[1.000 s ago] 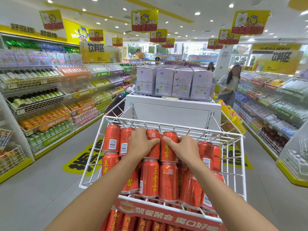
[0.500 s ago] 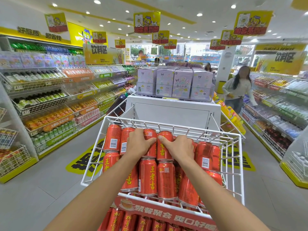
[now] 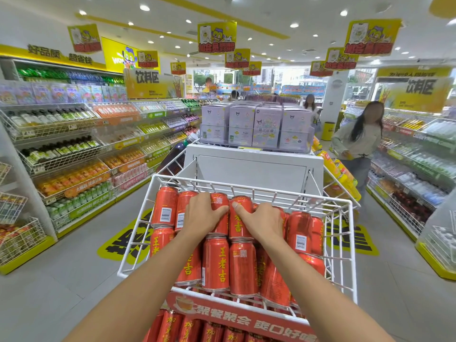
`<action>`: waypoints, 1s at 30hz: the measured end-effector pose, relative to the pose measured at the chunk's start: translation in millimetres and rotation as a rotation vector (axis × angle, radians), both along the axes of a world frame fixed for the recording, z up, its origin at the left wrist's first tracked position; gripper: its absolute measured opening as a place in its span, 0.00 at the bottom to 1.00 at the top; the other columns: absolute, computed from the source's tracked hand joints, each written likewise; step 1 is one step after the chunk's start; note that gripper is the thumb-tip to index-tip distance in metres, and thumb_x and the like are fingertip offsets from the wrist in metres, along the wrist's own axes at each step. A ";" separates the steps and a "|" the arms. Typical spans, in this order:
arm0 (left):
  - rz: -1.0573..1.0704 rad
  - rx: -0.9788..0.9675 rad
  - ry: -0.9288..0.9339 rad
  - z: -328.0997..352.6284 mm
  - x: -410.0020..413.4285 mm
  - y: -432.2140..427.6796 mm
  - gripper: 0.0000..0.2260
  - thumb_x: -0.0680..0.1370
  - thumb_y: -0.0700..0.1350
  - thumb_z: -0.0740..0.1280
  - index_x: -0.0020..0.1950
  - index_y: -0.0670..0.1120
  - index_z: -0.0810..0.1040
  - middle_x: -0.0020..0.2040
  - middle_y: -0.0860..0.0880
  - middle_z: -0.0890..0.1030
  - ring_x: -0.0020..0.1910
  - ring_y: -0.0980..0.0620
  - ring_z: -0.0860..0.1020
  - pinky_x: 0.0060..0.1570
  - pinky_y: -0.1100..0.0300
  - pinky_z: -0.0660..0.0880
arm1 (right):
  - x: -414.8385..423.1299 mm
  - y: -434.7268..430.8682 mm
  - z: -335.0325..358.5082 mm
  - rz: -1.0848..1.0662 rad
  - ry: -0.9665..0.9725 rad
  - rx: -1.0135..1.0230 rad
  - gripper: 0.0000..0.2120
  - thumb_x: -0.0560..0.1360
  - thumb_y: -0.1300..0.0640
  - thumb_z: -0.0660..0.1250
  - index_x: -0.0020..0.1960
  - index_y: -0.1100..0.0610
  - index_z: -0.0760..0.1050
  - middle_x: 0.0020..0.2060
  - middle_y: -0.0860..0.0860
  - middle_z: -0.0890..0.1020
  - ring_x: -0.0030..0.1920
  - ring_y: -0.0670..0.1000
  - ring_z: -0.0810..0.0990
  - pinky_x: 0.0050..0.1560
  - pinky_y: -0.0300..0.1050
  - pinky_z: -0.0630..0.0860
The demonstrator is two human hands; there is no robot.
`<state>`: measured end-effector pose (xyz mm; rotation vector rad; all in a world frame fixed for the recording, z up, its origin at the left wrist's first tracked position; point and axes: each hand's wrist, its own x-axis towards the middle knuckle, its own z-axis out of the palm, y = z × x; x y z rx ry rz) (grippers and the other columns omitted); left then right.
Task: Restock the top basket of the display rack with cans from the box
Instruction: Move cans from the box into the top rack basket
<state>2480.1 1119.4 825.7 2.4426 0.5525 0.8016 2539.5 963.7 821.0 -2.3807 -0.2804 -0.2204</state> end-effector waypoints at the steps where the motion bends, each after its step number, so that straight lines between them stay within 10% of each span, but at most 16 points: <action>1: -0.013 0.006 -0.015 1.9 -1.6 -1.1 0.18 0.73 0.60 0.73 0.45 0.45 0.78 0.45 0.46 0.83 0.48 0.43 0.80 0.43 0.52 0.73 | 0.0 -0.5 0.8 0.006 -0.004 -0.009 0.36 0.70 0.23 0.64 0.42 0.59 0.79 0.46 0.60 0.85 0.50 0.64 0.83 0.41 0.48 0.71; 4: -0.075 0.022 -0.030 11.0 -9.3 -0.3 0.17 0.74 0.60 0.70 0.44 0.46 0.80 0.41 0.47 0.83 0.44 0.45 0.81 0.43 0.51 0.75 | -2.1 -2.2 6.4 0.049 -0.033 -0.067 0.32 0.72 0.25 0.62 0.39 0.56 0.76 0.45 0.58 0.85 0.50 0.63 0.83 0.41 0.49 0.73; 12: -0.207 0.140 0.050 31.9 -63.2 12.2 0.19 0.74 0.63 0.63 0.39 0.48 0.73 0.38 0.49 0.77 0.43 0.44 0.77 0.41 0.50 0.71 | -44.6 -25.8 28.2 0.262 -0.182 -0.300 0.32 0.80 0.33 0.59 0.69 0.57 0.74 0.64 0.59 0.80 0.67 0.62 0.77 0.64 0.57 0.74; 16: -0.333 0.251 0.092 30.8 -101.6 8.2 0.23 0.78 0.61 0.64 0.57 0.42 0.80 0.54 0.41 0.83 0.57 0.39 0.79 0.52 0.48 0.74 | -95.5 -48.7 31.8 0.319 -0.195 -0.451 0.35 0.80 0.33 0.58 0.78 0.55 0.66 0.73 0.59 0.73 0.74 0.62 0.69 0.73 0.59 0.68; 24: -0.499 0.382 0.136 7.5 -211.8 -1.0 0.18 0.80 0.56 0.67 0.61 0.42 0.79 0.56 0.40 0.82 0.57 0.39 0.79 0.52 0.50 0.73 | -228.1 -67.5 16.3 0.289 -0.177 -0.595 0.34 0.82 0.37 0.61 0.80 0.56 0.63 0.75 0.60 0.71 0.75 0.62 0.68 0.75 0.59 0.67; 30: -0.566 0.467 0.213 -8.0 -269.0 12.8 0.23 0.75 0.67 0.55 0.43 0.47 0.72 0.44 0.46 0.78 0.44 0.43 0.77 0.45 0.45 0.76 | -291.0 -57.6 6.6 0.272 -0.163 -0.640 0.31 0.83 0.39 0.59 0.78 0.57 0.65 0.74 0.59 0.70 0.75 0.62 0.66 0.71 0.61 0.69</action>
